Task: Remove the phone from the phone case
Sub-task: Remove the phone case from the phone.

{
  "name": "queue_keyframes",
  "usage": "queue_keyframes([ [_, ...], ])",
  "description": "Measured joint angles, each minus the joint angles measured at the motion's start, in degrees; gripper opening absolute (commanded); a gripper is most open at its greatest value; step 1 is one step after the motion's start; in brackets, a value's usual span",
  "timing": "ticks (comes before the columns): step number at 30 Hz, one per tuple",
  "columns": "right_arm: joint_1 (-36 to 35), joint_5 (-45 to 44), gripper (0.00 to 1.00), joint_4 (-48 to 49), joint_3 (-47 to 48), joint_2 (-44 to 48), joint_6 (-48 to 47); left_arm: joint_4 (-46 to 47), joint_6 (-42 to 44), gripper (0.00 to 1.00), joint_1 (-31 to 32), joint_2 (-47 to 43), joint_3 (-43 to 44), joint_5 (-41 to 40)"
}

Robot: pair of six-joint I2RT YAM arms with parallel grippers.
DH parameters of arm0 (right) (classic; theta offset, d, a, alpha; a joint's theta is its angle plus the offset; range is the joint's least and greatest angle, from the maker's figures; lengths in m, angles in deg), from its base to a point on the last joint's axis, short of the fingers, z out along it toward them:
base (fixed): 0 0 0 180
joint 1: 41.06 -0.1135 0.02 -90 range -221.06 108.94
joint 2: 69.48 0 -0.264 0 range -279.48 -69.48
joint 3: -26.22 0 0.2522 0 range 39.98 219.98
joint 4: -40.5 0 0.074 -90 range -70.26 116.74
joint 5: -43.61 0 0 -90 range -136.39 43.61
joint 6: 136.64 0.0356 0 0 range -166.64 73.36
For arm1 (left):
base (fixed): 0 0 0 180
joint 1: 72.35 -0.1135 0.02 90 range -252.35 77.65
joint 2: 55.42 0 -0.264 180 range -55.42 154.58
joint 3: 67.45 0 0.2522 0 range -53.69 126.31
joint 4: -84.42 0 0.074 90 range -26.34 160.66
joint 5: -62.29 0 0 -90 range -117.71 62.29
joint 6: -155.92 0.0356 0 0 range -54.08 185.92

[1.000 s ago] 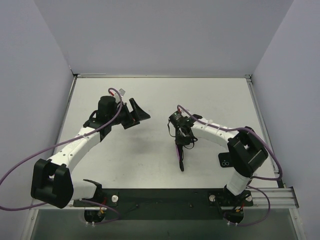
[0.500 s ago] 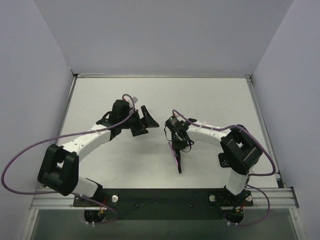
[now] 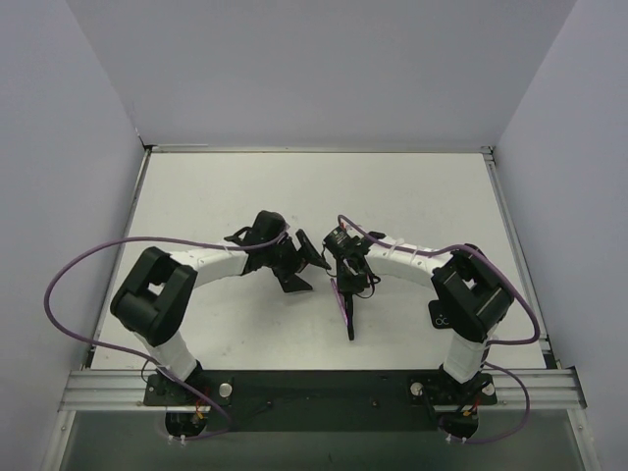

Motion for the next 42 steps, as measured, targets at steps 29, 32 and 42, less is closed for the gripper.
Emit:
queue_keyframes([
  [29,-0.7,-1.4,0.0,-2.4,2.6,-0.7,-0.2,-24.5,0.9,0.11,6.7,12.8,18.2,-1.2],
  [32,-0.9,-1.5,0.0,-2.6,2.8,-0.7,-0.4,-26.2,1.1,0.0,6.7,12.9,18.4,-1.7],
  [42,4.6,0.6,0.0,-3.4,1.0,1.6,-0.7,-30.2,3.7,0.0,2.2,12.1,18.9,-1.3],
])
